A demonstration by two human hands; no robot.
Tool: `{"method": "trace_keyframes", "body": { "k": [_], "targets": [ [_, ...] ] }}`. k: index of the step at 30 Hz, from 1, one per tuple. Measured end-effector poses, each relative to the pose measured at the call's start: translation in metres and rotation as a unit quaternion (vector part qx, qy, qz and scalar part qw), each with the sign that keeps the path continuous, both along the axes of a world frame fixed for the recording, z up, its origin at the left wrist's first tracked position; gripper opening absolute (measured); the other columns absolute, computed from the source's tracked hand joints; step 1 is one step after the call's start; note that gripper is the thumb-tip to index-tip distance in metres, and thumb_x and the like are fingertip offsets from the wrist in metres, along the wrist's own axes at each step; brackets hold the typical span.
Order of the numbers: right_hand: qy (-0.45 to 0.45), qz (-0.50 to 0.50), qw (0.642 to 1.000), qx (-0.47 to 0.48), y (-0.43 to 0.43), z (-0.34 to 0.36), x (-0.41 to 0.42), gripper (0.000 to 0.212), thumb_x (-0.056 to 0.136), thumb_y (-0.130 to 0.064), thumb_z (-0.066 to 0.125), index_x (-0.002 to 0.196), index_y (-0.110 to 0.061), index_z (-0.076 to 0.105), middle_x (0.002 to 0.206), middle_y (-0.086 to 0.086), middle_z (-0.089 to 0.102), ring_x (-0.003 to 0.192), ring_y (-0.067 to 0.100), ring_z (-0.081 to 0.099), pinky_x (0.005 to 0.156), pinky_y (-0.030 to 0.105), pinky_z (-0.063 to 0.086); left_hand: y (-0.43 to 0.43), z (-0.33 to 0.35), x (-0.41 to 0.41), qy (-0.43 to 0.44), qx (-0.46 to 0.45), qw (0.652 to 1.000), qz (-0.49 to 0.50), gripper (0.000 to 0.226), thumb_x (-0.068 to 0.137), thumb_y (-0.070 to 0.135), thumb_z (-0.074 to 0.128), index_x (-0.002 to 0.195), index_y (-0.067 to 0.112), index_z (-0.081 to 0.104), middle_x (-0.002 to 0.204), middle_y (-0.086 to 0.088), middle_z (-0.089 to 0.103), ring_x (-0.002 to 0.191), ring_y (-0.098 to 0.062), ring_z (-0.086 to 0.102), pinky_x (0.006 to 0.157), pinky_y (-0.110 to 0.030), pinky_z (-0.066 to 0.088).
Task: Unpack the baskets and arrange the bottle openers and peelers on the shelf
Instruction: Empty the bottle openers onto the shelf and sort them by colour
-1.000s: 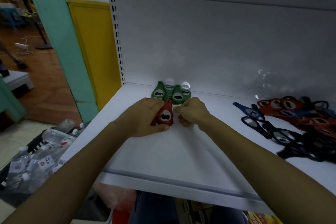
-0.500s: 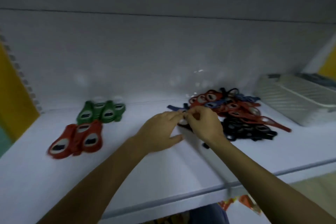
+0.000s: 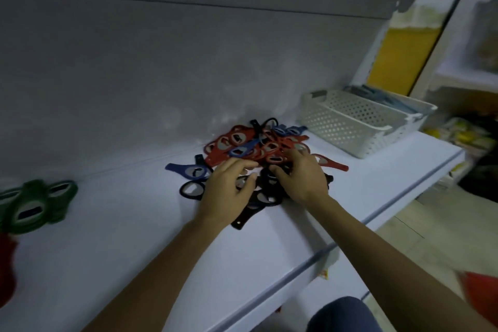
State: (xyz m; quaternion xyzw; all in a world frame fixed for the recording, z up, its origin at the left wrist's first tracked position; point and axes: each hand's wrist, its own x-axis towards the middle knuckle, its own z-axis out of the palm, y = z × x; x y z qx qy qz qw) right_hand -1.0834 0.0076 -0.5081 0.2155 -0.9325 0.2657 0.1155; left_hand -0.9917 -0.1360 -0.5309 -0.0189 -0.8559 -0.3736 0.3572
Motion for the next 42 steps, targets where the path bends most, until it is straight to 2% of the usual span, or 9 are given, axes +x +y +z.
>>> {"method": "trace_keyframes", "body": {
  "k": [9, 13, 17, 21, 25, 30, 34, 39, 42],
  "targets": [
    [0.128, -0.036, 0.983, 0.128, -0.020, 0.005, 0.002, 0.025, 0.093, -0.037, 0.048, 0.094, -0.020, 0.067, 0.098, 0.003, 0.066, 0.099, 0.027, 0.056, 0.090, 0.040, 0.036, -0.009, 0.002, -0.003, -0.052, 0.328, 0.943, -0.025, 0.012, 0.092, 0.017, 0.058, 0.085, 0.025, 0.064, 0.070, 0.005, 0.071, 0.053, -0.007, 0.062, 0.047, -0.015, 0.046],
    [0.245, 0.067, 0.965, -0.059, -0.028, 0.010, 0.029, 0.011, 0.090, -0.018, 0.062, 0.088, -0.012, 0.071, 0.083, 0.004, 0.068, 0.076, 0.024, 0.060, 0.068, 0.028, 0.041, -0.009, 0.005, -0.004, -0.081, 0.397, 0.913, -0.041, 0.036, 0.098, 0.041, 0.040, 0.089, 0.019, 0.067, 0.072, 0.002, 0.074, 0.059, -0.017, 0.069, 0.048, -0.021, 0.052],
    [0.234, 0.236, 0.941, -0.062, -0.033, -0.009, 0.055, 0.011, 0.088, -0.011, 0.064, 0.091, -0.006, 0.074, 0.088, 0.005, 0.071, 0.079, 0.023, 0.065, 0.067, 0.033, 0.053, -0.013, 0.003, -0.004, -0.104, 0.392, 0.914, -0.028, 0.064, 0.075, 0.072, 0.033, 0.073, 0.019, 0.068, 0.066, -0.002, 0.071, 0.063, -0.014, 0.069, 0.054, -0.021, 0.054],
    [0.215, 0.279, 0.934, -0.059, -0.026, -0.015, 0.051, 0.014, 0.087, -0.007, 0.066, 0.098, -0.008, 0.074, 0.102, 0.003, 0.072, 0.091, 0.022, 0.068, 0.075, 0.035, 0.055, -0.018, 0.000, -0.007, -0.096, 0.343, 0.934, -0.016, 0.016, 0.094, 0.035, 0.053, 0.084, 0.027, 0.064, 0.077, 0.005, 0.068, 0.074, -0.010, 0.065, 0.060, -0.013, 0.049],
    [0.196, 0.135, 0.969, -0.066, -0.020, -0.003, 0.035, 0.016, 0.091, -0.023, 0.058, 0.101, -0.015, 0.068, 0.099, -0.001, 0.068, 0.093, 0.018, 0.060, 0.077, 0.036, 0.051, -0.017, 0.000, -0.007, -0.074, 0.365, 0.928, -0.026, 0.022, 0.098, 0.013, 0.047, 0.094, 0.030, 0.061, 0.079, 0.005, 0.071, 0.067, -0.011, 0.069, 0.056, -0.023, 0.055],
    [0.035, 0.000, 0.986, 0.162, -0.016, 0.012, -0.008, 0.031, 0.091, -0.043, 0.051, 0.109, -0.021, 0.065, 0.102, 0.001, 0.065, 0.104, 0.025, 0.056, 0.088, 0.037, 0.042, -0.015, 0.003, -0.007, -0.069, 0.392, 0.916, -0.037, 0.017, 0.098, 0.014, 0.046, 0.093, 0.024, 0.059, 0.076, 0.001, 0.072, 0.060, -0.017, 0.068, 0.055, -0.031, 0.052],
    [0.138, 0.028, 0.976, 0.167, -0.023, 0.014, -0.007, 0.021, 0.094, -0.026, 0.051, 0.098, -0.017, 0.070, 0.089, 0.003, 0.064, 0.087, 0.025, 0.058, 0.086, 0.037, 0.043, -0.017, 0.004, -0.007, -0.069, 0.415, 0.906, -0.058, 0.019, 0.098, 0.027, 0.046, 0.098, 0.017, 0.062, 0.077, -0.004, 0.073, 0.060, -0.021, 0.069, 0.051, -0.030, 0.052],
    [0.272, 0.143, 0.950, -0.054, -0.035, 0.014, 0.010, 0.017, 0.083, 0.005, 0.062, 0.097, -0.001, 0.072, 0.090, 0.013, 0.066, 0.077, 0.029, 0.063, 0.059, 0.034, 0.051, -0.022, 0.007, -0.013, -0.095, 0.477, 0.872, -0.060, 0.048, 0.096, 0.052, 0.034, 0.095, 0.017, 0.066, 0.074, -0.001, 0.074, 0.058, -0.018, 0.069, 0.043, -0.021, 0.050],
    [0.269, 0.268, 0.925, -0.017, -0.043, 0.011, 0.021, 0.025, 0.083, -0.003, 0.050, 0.095, -0.002, 0.072, 0.095, 0.011, 0.070, 0.084, 0.028, 0.067, 0.065, 0.037, 0.056, -0.029, 0.007, -0.013, -0.110, 0.507, 0.849, -0.099, 0.057, 0.079, 0.070, 0.034, 0.102, 0.028, 0.065, 0.088, -0.001, 0.075, 0.076, -0.019, 0.073, 0.055, -0.028, 0.056]
  ]
}}
